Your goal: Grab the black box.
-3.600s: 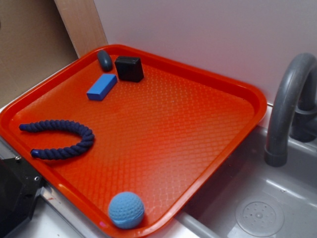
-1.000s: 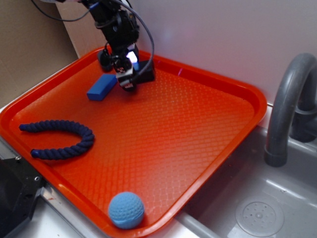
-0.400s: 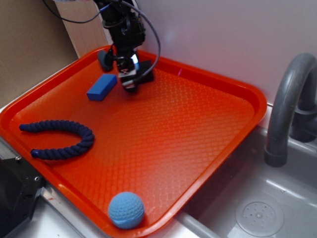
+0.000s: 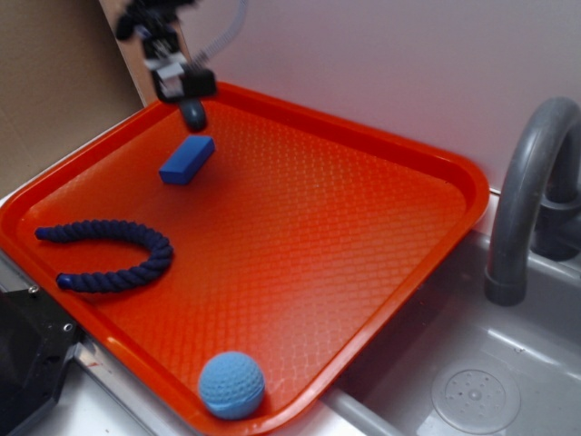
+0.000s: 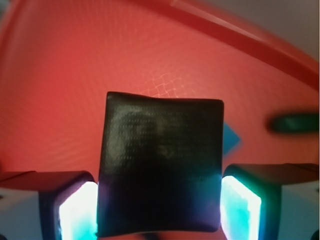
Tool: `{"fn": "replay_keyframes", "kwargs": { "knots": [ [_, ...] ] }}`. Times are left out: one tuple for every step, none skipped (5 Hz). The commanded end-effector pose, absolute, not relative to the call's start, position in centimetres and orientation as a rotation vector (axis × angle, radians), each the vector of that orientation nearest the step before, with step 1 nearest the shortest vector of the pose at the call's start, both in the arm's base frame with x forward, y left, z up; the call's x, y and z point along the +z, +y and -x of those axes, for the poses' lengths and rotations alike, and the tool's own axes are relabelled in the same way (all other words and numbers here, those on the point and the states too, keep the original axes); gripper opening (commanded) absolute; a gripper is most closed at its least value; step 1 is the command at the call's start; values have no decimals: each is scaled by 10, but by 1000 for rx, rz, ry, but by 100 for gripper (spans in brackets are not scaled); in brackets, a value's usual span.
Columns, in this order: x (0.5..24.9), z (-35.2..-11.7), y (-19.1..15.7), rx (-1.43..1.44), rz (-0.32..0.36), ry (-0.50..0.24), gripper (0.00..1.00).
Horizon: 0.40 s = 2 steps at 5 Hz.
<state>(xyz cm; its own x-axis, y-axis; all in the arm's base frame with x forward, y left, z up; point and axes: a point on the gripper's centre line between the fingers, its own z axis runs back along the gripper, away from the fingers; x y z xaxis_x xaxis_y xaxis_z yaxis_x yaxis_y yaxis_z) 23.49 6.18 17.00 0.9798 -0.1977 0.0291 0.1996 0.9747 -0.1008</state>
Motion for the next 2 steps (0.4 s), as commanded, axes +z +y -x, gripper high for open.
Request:
{"fn": "replay_keyframes", "kwargs": {
  "knots": [
    [243,-207,-2,183,20,-184,0],
    [240,-203,-6,169,-9,-172,0]
  ]
}}
